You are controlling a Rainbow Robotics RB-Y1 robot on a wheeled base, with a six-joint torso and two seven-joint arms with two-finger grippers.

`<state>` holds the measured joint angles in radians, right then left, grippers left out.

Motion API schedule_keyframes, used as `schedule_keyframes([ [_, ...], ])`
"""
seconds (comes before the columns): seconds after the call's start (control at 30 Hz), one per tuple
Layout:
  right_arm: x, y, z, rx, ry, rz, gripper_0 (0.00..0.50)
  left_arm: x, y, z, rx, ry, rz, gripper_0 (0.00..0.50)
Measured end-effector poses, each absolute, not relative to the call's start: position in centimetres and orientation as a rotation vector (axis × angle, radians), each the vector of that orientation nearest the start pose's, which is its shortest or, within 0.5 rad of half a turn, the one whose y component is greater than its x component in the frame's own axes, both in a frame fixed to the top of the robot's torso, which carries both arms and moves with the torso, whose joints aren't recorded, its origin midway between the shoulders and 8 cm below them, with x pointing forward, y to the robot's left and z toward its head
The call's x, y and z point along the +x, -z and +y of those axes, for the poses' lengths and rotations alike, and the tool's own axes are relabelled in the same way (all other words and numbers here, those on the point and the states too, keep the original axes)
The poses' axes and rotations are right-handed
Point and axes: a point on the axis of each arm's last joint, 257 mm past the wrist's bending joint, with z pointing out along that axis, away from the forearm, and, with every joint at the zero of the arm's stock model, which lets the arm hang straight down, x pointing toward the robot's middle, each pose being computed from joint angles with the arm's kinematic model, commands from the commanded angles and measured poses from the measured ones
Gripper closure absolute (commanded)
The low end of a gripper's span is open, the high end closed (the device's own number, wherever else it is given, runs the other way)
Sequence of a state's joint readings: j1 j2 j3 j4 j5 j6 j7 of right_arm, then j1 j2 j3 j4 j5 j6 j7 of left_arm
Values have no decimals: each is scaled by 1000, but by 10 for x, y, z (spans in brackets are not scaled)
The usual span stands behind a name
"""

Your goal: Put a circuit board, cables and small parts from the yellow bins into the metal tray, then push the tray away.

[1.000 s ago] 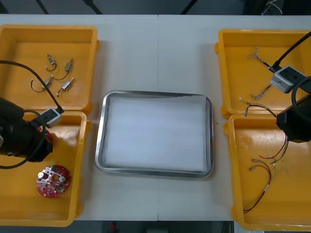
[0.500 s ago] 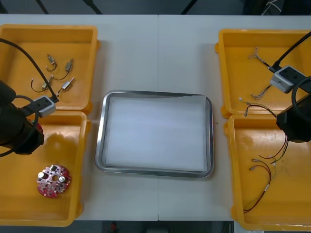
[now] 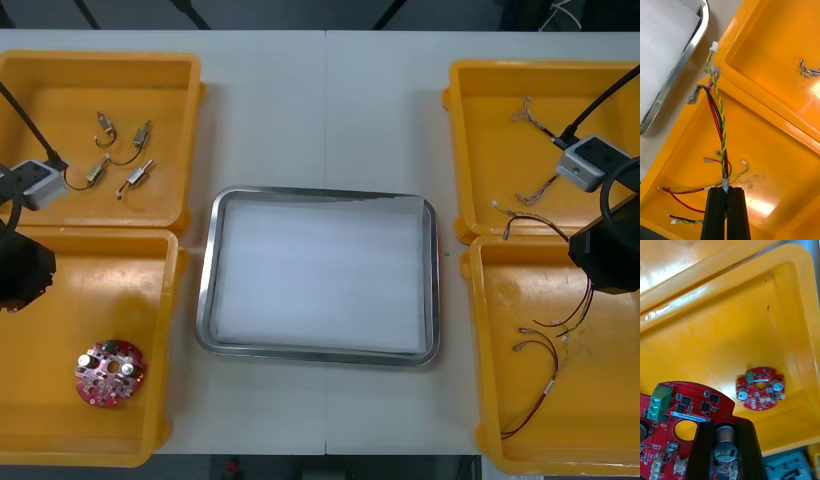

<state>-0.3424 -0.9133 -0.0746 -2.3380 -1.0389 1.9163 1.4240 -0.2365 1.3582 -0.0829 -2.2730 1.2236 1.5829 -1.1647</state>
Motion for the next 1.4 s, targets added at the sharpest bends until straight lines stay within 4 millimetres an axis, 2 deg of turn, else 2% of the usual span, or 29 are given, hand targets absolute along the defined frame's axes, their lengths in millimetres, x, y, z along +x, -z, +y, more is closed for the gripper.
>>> schedule_keyframes([
  [0.1, 369, 130, -280, -760, 88, 2565, 500, 346, 151, 333, 412, -107, 2772, 500],
  [0.3, 369, 129, -280, -760, 88, 2565, 500, 345, 146, 326, 394, -92, 2783, 500],
  [0.43, 369, 129, -280, -760, 89, 2565, 500, 354, 136, 308, 320, -31, 2763, 500],
  [0.7, 369, 129, -280, -760, 89, 2565, 500, 372, 125, 271, -35, 79, 2755, 500],
  [0.87, 369, 129, -280, -761, 89, 2564, 500, 386, 124, 248, -18, 98, 2737, 500],
  [1.17, 369, 129, -280, -761, 90, 2564, 500, 407, 138, 206, 24, 88, 2675, 500],
  [1.27, 369, 129, -280, -761, 90, 2564, 500, 410, 148, 187, -59, 106, 2668, 500],
  [1.4, 369, 129, -280, -761, 91, 2564, 500, 416, 162, 163, -258, 142, 2647, 500],
])
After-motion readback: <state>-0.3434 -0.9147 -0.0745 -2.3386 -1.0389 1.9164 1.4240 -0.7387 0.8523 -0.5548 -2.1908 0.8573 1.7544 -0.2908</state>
